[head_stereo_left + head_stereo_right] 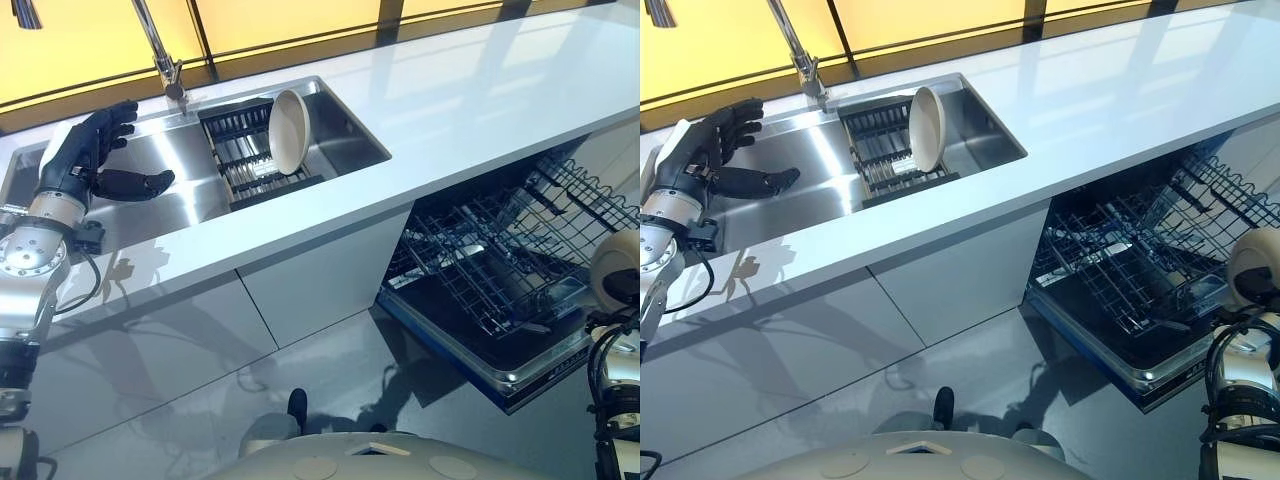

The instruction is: Pick up plates and place into dishwasher.

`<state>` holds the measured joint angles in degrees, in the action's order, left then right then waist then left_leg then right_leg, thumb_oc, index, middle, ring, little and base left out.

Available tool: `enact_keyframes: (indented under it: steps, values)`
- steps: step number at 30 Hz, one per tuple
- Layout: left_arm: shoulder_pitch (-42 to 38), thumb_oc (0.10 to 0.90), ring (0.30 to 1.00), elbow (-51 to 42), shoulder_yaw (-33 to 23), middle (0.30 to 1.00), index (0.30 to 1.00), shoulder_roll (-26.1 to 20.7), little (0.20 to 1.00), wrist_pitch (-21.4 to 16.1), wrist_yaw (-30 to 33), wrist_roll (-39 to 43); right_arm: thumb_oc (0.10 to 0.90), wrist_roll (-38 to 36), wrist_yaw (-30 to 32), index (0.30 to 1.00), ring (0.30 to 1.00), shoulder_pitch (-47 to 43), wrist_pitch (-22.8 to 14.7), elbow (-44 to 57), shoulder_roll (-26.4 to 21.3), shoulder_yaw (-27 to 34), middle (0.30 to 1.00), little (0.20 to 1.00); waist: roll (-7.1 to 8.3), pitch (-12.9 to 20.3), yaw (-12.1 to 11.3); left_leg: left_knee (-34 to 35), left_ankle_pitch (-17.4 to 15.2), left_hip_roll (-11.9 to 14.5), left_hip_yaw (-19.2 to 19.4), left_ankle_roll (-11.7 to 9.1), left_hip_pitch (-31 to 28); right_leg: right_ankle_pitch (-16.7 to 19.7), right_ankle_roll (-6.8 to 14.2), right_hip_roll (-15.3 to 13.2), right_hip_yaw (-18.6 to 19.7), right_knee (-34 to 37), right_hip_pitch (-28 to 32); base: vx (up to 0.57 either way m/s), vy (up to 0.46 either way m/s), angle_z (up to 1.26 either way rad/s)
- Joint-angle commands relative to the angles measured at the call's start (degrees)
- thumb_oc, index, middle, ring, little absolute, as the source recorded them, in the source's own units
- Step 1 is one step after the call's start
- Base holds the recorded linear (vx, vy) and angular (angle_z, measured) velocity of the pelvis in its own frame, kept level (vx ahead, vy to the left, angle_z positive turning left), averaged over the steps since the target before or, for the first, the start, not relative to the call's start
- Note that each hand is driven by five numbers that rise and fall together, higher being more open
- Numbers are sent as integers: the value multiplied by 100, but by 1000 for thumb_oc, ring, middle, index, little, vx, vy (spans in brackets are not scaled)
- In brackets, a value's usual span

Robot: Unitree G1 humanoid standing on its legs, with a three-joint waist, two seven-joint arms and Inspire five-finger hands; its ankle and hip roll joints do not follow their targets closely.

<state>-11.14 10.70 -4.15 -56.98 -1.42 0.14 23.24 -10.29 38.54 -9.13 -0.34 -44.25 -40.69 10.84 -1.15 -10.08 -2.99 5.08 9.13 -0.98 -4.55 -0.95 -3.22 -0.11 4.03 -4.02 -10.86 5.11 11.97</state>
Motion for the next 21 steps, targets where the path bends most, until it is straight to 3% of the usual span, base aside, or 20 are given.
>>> enact_keyframes:
  steps: [1, 7, 14, 21]
  values:
    - [-906, 800, 900, -22, -144, 900, 900, -341, 900, -636, 449, -105, 100, 14, 224, 300, 300, -1143, -130, 256, -1213, -376, 300, 200, -95, 59, -285, -886, -1192, -98, 75, -91, 156, -595, -187, 153, -181, -1057, -740, -64, -190, 25]
    - [-1274, 800, 900, -71, 127, 900, 900, -267, 900, -710, 738, -207, 100, -156, 397, 300, 300, -2059, 152, -13, -1499, -844, 300, 200, -181, -334, -454, -1135, -1073, -120, -232, -208, 698, -633, -281, 152, -284, -1150, -1043, -110, -115, 19]
    - [-1120, 800, 900, -165, 97, 900, 900, -357, 900, -565, 819, -225, 100, 74, 738, 300, 300, -2457, 563, -176, -1746, -1005, 300, 200, -264, -400, -528, -1097, -968, -85, -335, -317, 805, -690, -281, 136, -376, -1167, -1076, 15, -59, 15]
    - [-1119, 800, 900, -179, 103, 900, 900, -398, 900, -507, 847, -155, 100, 525, 26, 300, 300, -2736, 1114, -629, -1934, -1306, 300, 200, -368, -451, -514, -1028, -865, -61, -310, -383, 889, -756, -269, 68, -400, -1323, -1240, -20, 2, 8]
